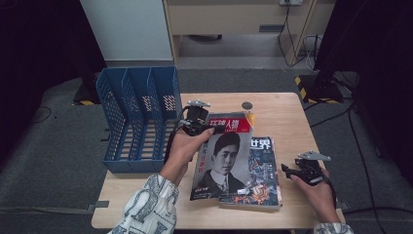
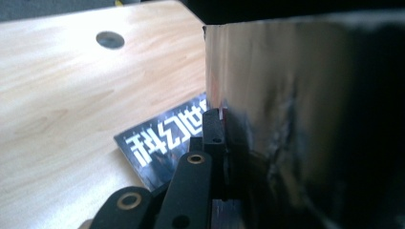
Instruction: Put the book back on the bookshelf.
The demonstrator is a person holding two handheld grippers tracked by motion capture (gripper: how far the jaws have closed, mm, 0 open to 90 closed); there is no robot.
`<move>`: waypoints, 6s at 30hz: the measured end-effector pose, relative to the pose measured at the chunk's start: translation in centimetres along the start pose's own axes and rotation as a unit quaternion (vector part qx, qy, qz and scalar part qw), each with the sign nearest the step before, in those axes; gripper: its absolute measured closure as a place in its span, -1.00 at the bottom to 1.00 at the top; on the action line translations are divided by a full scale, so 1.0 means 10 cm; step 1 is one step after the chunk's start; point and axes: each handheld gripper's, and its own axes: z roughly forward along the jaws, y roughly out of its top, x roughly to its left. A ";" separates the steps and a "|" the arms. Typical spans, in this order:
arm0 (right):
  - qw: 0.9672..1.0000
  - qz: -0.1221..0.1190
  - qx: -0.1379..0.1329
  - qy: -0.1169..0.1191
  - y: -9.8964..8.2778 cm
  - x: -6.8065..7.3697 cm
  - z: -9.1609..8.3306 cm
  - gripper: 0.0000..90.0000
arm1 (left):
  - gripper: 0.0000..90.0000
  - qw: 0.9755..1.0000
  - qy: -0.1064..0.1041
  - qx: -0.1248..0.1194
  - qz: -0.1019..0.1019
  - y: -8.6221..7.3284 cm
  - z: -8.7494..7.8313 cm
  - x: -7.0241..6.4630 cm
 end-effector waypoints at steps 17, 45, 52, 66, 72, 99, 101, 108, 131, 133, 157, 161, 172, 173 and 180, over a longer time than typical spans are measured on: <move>1.000 -0.014 0.000 -0.011 -0.03 0.09 0.13 -0.47 | 0.91 0.998 -0.037 -0.051 -0.009 0.47 -0.31 0.18; 1.000 0.001 0.005 -0.026 -0.02 0.10 0.14 -0.59 | 0.91 0.996 0.028 -0.083 0.000 0.53 -0.89 0.03; 1.000 0.005 0.006 -0.028 -0.03 0.11 0.13 -0.59 | 0.91 0.995 0.032 -0.090 0.002 0.55 -1.03 0.03; 0.999 0.007 0.005 -0.031 -0.03 0.12 0.13 -0.59 | 0.91 0.992 0.054 -0.112 -0.011 0.51 -1.45 0.22; 0.999 0.009 0.004 -0.032 -0.03 0.12 0.14 -0.59 | 0.91 0.991 0.064 -0.118 -0.016 0.46 -1.61 0.32; 0.999 0.007 0.004 -0.035 -0.04 0.13 0.13 -0.59 | 0.91 0.981 0.116 -0.148 -0.035 0.22 -2.28 0.66; 0.999 0.007 0.004 -0.036 -0.04 0.13 0.13 -0.59 | 0.91 0.981 0.120 -0.151 -0.038 0.19 -2.33 0.69; 0.999 0.007 0.004 -0.035 -0.04 0.13 0.13 -0.59 | 0.91 0.977 0.133 -0.161 -0.046 0.14 -2.49 0.76; 0.999 0.007 0.004 -0.034 -0.04 0.12 0.13 -0.59 | 0.91 0.968 0.163 -0.182 -0.061 0.02 -2.74 0.94; 0.999 0.007 0.004 -0.034 -0.04 0.12 0.13 -0.59 | 0.91 0.966 0.169 -0.185 -0.063 0.00 -2.79 0.96; 0.999 0.007 0.004 -0.034 -0.04 0.12 0.13 -0.59 | 0.91 0.947 0.213 -0.222 -0.092 -0.17 -3.15 1.19; 0.999 0.007 0.004 -0.034 -0.04 0.12 0.13 -0.59 | 0.91 0.943 0.223 -0.228 -0.096 -0.19 -3.21 1.20; 0.999 0.007 0.004 -0.034 -0.04 0.12 0.13 -0.59 | 0.91 0.935 0.244 -0.236 -0.099 -0.20 -3.34 1.24; 0.999 0.007 0.004 -0.034 -0.04 0.12 0.13 -0.59 | 0.91 0.935 0.244 -0.238 -0.101 -0.21 -3.34 1.24; 0.999 0.007 0.004 -0.034 -0.04 0.12 0.13 -0.59 | 0.91 0.933 0.248 -0.240 -0.101 -0.22 -3.42 1.25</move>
